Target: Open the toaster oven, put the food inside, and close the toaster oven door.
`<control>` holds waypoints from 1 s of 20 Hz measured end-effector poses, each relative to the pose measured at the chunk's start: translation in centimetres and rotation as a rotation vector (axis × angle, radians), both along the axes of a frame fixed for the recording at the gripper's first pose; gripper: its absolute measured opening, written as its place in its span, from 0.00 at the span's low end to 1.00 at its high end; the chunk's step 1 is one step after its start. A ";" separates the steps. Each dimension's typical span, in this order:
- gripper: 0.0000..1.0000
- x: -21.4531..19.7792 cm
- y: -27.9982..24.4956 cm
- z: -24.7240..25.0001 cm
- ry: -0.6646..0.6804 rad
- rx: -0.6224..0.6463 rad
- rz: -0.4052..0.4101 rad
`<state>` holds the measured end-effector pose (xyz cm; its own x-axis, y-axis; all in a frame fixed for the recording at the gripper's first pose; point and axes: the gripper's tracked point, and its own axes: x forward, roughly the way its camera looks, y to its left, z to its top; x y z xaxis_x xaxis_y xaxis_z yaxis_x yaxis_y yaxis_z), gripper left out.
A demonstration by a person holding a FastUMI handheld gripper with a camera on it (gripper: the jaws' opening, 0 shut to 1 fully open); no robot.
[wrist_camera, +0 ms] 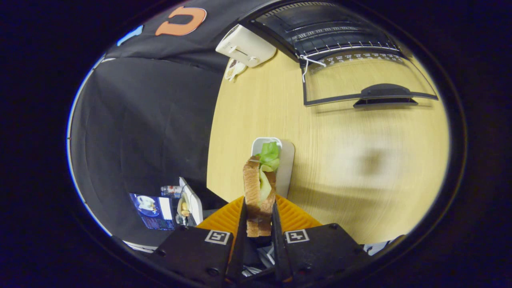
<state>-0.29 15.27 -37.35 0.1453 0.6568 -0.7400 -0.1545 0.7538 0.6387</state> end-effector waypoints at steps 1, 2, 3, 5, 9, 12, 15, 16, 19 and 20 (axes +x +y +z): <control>0.35 -0.2 -0.2 1.5 0.002 0.026 -0.009; 0.35 -0.1 -0.3 3.0 0.006 0.056 -0.025; 0.34 0.0 -0.7 4.4 0.006 0.086 -0.043; 0.33 0.7 -1.7 7.2 -0.011 0.140 -0.082; 0.33 3.9 -5.3 12.5 -0.096 0.222 -0.193; 0.33 7.3 -8.4 13.3 -0.149 0.233 -0.281; 0.32 11.3 -10.2 12.7 -0.183 0.260 -0.381; 0.32 12.9 -10.7 12.3 -0.181 0.284 -0.422; 0.33 17.2 -12.1 9.9 -0.191 0.326 -0.523; 0.32 18.8 -12.4 9.5 -0.194 0.345 -0.557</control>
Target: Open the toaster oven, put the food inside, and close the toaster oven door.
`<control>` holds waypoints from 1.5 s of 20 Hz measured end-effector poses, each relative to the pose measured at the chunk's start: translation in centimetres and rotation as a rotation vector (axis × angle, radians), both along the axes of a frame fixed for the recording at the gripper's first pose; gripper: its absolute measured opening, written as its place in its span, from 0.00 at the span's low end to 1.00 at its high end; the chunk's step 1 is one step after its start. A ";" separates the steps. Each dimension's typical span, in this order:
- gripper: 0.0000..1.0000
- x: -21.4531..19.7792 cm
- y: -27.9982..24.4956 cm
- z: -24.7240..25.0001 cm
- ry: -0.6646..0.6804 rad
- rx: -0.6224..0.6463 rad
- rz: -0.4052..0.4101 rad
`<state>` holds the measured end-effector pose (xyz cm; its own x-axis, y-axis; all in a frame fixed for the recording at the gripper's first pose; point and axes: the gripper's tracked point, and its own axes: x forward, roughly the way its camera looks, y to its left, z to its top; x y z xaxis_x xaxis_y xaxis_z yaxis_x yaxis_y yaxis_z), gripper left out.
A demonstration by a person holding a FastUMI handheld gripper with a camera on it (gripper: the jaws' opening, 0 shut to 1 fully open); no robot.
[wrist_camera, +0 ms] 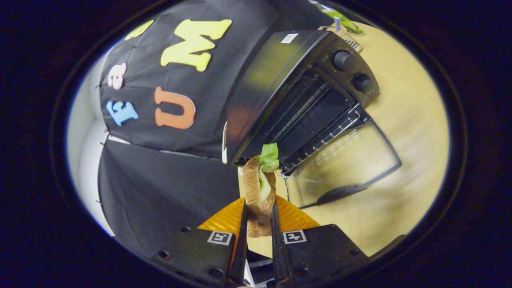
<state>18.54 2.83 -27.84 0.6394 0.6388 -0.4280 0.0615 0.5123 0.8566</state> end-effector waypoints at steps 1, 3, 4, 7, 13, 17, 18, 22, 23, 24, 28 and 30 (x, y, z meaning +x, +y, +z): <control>0.32 1.4 -0.4 -0.5 -0.008 0.016 -0.032; 0.32 4.4 -0.9 -1.0 -0.052 0.040 -0.083; 0.32 5.8 -1.3 -1.4 -0.067 0.045 -0.105; 0.32 9.3 -2.4 -2.2 -0.100 0.121 -0.224; 0.32 13.7 -3.2 -4.0 -0.124 0.214 -0.371; 0.35 14.2 -2.5 -4.5 -0.120 0.192 -0.392; 0.37 14.1 -2.7 -4.8 -0.113 0.164 -0.397; 0.65 13.2 -2.5 -5.6 -0.064 0.019 -0.371; 0.77 12.9 -2.3 -5.8 -0.065 -0.037 -0.341; 0.79 12.6 -2.1 -5.8 -0.068 -0.098 -0.318; 0.95 10.7 -1.7 -5.6 -0.084 -0.352 -0.228; 0.98 9.4 -1.5 -5.6 -0.092 -0.435 -0.203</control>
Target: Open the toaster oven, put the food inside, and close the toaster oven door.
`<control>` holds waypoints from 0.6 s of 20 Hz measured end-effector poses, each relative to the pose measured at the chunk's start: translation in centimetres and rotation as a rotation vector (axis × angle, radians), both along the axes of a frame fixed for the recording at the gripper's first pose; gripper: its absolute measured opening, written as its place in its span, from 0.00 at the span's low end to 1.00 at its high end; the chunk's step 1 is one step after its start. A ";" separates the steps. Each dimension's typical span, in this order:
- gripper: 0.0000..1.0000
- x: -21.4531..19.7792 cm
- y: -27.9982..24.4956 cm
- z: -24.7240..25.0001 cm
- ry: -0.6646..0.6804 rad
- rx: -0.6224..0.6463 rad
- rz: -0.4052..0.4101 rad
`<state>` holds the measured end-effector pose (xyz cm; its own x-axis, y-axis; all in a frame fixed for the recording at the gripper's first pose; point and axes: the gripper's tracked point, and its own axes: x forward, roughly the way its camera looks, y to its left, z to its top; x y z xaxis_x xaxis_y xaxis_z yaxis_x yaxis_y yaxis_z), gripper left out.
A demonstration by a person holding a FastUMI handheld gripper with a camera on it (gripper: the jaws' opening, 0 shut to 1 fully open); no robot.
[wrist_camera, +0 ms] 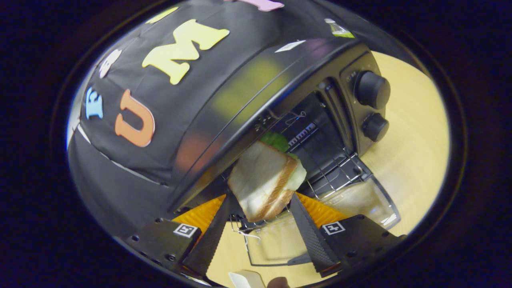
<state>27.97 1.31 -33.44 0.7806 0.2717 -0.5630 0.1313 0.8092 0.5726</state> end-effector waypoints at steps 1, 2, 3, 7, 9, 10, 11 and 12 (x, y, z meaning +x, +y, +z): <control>0.98 -0.7 -0.1 0.2 0.001 -0.043 0.008; 0.99 -1.5 0.0 0.8 -0.001 -0.084 0.021; 0.99 -2.2 0.0 1.3 -0.007 -0.131 0.037; 1.00 -5.2 0.3 3.9 -0.051 -0.320 0.094; 1.00 -6.9 0.1 4.2 -0.061 -0.416 0.115; 1.00 -7.8 0.1 4.2 -0.069 -0.449 0.129; 1.00 -8.6 0.2 4.3 -0.077 -0.482 0.138; 1.00 -9.4 0.2 4.2 -0.086 -0.517 0.144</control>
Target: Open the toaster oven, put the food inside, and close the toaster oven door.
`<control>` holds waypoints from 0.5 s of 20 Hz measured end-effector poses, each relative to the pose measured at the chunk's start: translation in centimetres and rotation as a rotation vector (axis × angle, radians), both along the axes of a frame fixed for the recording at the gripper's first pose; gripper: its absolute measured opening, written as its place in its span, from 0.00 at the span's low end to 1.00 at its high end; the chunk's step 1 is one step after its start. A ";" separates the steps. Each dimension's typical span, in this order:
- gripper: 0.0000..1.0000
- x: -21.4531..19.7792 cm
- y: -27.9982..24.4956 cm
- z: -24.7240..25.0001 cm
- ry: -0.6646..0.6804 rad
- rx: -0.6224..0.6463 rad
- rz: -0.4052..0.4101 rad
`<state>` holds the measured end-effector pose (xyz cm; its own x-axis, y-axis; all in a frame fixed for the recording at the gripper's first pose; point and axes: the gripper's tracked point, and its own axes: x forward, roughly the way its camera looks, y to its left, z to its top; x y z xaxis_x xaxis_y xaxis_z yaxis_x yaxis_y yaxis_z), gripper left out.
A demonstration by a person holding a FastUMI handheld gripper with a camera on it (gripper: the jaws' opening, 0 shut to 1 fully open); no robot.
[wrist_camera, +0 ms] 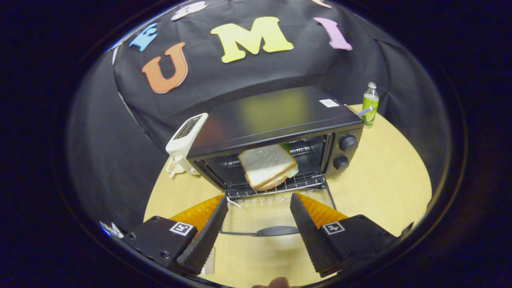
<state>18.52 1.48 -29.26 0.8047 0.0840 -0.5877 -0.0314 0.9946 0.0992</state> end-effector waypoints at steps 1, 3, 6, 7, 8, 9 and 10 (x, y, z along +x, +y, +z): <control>1.00 -0.8 -0.1 -0.2 -0.007 -0.034 0.011; 1.00 -2.7 -0.4 -1.2 -0.005 -0.091 0.030; 1.00 -5.0 -0.4 -4.4 0.025 -0.154 0.065; 1.00 -5.6 -0.4 -5.5 0.035 -0.164 0.070; 1.00 -5.9 -0.3 -6.6 0.047 -0.167 0.069; 1.00 -6.4 -0.2 -7.7 0.057 -0.170 0.068; 1.00 -6.6 -0.1 -8.6 0.068 -0.178 0.073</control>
<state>11.90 1.42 -37.90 0.7581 0.0304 -0.6514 -0.1031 0.9919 -0.0736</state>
